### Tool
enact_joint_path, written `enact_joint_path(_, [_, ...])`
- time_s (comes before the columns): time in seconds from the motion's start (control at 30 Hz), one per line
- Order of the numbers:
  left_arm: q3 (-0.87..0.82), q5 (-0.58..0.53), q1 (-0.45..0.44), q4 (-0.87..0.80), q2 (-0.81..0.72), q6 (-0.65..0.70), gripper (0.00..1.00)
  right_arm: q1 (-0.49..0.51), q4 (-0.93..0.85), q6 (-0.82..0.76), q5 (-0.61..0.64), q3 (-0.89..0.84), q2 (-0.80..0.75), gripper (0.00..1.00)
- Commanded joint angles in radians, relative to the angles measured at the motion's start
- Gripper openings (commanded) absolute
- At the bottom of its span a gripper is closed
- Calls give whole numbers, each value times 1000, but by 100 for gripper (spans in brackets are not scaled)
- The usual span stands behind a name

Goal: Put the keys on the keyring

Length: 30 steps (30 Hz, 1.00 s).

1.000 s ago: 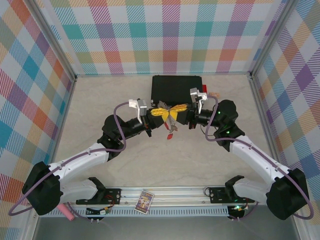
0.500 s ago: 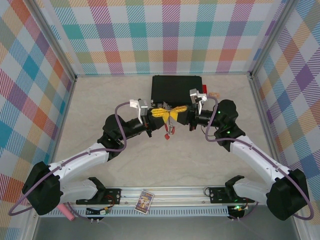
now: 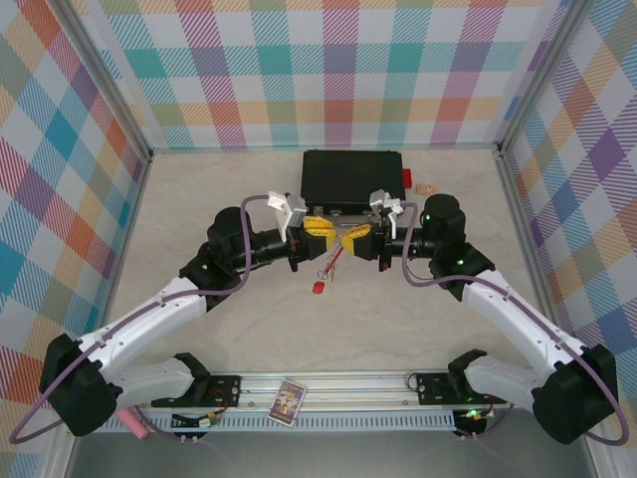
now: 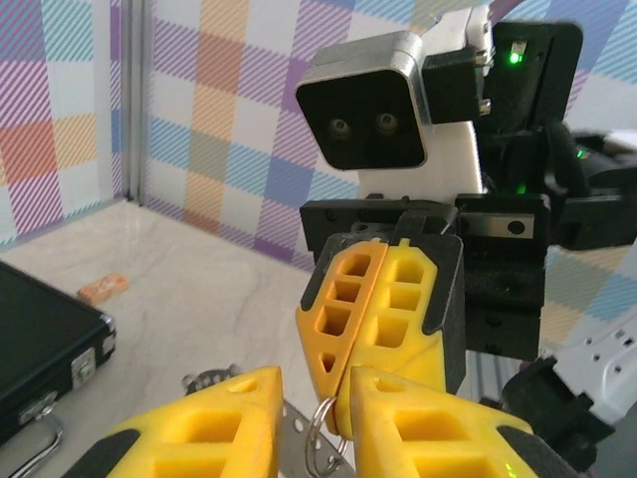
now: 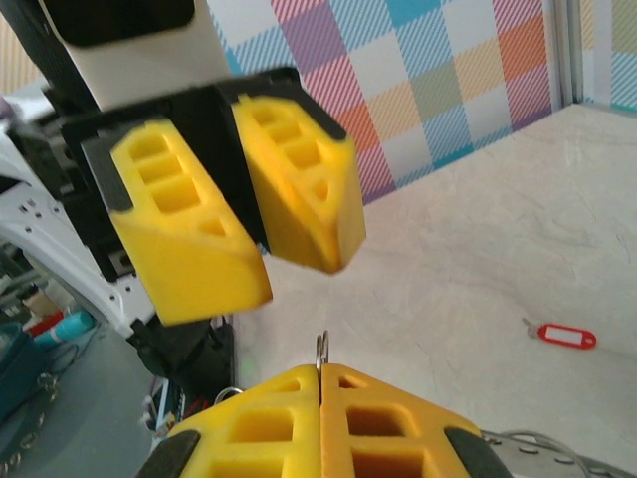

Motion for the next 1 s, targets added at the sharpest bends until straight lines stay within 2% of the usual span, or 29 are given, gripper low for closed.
enact_joint_path(0.0, [59, 25, 7, -204, -15, 105, 24, -5, -136, -146, -4, 49, -18, 0])
enact_joint_path(0.27, [170, 80, 7, -420, 55, 196, 21, -4, -146, -165, -32, 54, 12, 0])
enact_joint_path(0.7, [209, 126, 7, -474, 107, 233, 17, 6, -149, -165, -56, 60, 30, 0])
enact_joint_path(0.83, [208, 106, 8, -472, 110, 233, 17, 14, -156, -167, -59, 63, 34, 0])
enact_joint_path(0.97, [188, 37, 9, -435, 89, 229, 16, 15, -157, -167, -58, 63, 31, 0])
